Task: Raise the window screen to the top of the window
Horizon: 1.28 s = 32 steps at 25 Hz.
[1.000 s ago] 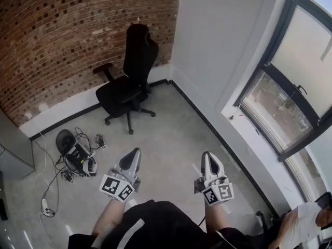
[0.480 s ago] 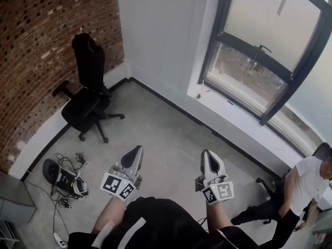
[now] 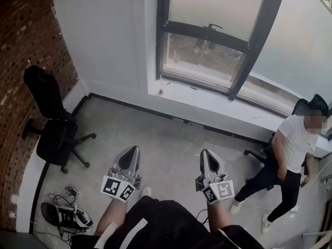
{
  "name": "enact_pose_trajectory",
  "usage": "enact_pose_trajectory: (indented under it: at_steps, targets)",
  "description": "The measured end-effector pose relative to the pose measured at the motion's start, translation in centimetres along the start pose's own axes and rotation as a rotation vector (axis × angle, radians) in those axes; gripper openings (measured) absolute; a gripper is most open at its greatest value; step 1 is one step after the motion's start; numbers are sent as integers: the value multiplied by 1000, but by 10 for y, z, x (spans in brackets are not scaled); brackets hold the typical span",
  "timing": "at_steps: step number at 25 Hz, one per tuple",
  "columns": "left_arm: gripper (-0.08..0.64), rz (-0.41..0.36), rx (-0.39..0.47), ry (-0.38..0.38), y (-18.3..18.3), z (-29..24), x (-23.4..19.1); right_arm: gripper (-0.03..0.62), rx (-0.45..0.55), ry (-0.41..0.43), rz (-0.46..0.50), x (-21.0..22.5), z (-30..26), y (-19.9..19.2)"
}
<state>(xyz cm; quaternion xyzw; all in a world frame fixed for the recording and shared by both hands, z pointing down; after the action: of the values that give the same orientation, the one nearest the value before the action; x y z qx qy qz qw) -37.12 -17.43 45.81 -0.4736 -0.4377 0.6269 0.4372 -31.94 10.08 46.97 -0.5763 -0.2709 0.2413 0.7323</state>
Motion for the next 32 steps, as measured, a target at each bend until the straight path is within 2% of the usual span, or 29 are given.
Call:
enact_pose_trajectory:
  at_steps: [7, 12, 14, 17, 19, 21, 25, 29, 32]
  targets:
    - [3, 25, -38, -156, 5, -57, -10, 5, -13, -107, 89, 4, -25, 9]
    - [3, 36, -40, -193, 12, -80, -37, 5, 9, -139, 103, -8, -55, 12]
    - [3, 45, -47, -212, 13, -86, -45, 5, -15, -140, 154, -14, -64, 10]
    - [3, 53, -66, -255, 10, -93, -56, 5, -102, -150, 295, -29, -78, 0]
    - [3, 59, -69, -274, 5, -99, -65, 5, -129, -141, 337, -37, -90, -7]
    - [3, 64, -74, -284, 1, -105, -74, 6, -111, -152, 307, -38, -98, -11]
    - [4, 68, -81, -302, -1, -122, -79, 5, -66, -236, 189, -18, -96, -9]
    - [4, 65, -82, -309, -5, -144, -81, 5, -63, -291, 175, 7, -97, -10]
    - [3, 68, -80, -303, -12, -163, -76, 5, -62, -299, 171, 30, -101, -13]
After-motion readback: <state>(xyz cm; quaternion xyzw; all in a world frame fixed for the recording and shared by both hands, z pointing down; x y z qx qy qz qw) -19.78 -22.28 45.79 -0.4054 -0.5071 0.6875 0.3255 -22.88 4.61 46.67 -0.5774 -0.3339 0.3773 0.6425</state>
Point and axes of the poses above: the fingertips, and each gripper's own axes: z backward along the fingers, x to its right, y out of its top, the point moved 3 cm from there along z, backward along the fingers, and after that the axes turned 9 degrees about y, right-handed, at the moved point
